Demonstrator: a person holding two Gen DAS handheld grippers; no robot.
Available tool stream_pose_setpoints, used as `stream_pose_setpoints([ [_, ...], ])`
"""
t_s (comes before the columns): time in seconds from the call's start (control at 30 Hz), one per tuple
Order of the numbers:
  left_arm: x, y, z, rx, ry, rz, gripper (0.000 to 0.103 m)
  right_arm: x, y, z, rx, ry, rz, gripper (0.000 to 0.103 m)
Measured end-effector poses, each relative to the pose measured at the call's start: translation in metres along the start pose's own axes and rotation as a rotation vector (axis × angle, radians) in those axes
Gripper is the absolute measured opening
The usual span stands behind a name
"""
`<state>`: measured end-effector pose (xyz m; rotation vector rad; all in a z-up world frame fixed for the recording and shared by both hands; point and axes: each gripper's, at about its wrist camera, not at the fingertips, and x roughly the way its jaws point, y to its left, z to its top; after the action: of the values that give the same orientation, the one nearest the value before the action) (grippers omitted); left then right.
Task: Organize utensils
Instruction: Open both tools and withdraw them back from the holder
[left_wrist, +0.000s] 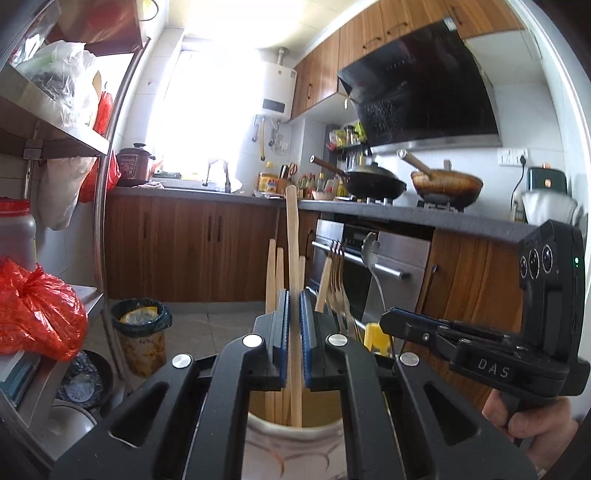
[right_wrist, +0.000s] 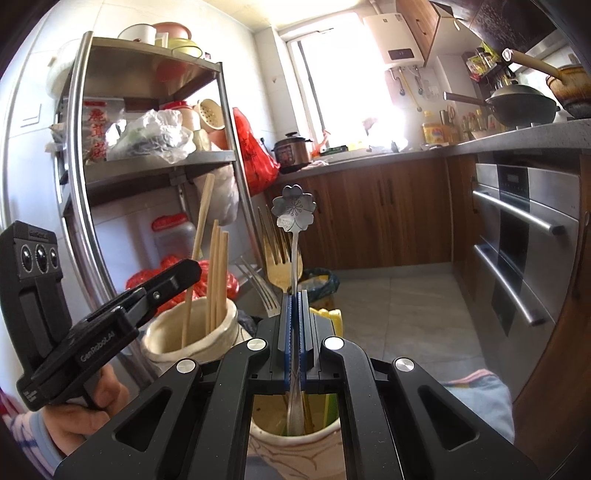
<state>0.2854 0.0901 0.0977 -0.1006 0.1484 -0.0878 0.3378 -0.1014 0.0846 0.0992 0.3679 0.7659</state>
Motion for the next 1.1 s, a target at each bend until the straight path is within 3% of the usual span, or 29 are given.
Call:
stream_pose_setpoints([
  [0.4,0.008,-0.009,-0.008,0.034,0.119,0.06,0.006,0.009,0.0,-0.015,-0.02,0.09,-0.053,0.004],
  [0.53,0.006,-0.007,-0.008,0.032,0.123,0.058,0.008,0.005,0.0,-0.014,-0.019,0.081,-0.05,0.015],
  [0.7,-0.004,-0.008,-0.004,0.04,0.092,0.055,0.031,-0.015,0.002,-0.012,-0.03,0.026,-0.045,0.035],
  [0.77,-0.011,-0.01,-0.003,0.048,0.076,0.062,0.048,-0.023,0.004,-0.011,-0.044,0.004,-0.055,0.041],
  [1.1,-0.05,-0.009,-0.004,0.043,0.028,0.087,0.084,-0.051,0.007,-0.023,-0.075,-0.032,-0.087,0.078],
])
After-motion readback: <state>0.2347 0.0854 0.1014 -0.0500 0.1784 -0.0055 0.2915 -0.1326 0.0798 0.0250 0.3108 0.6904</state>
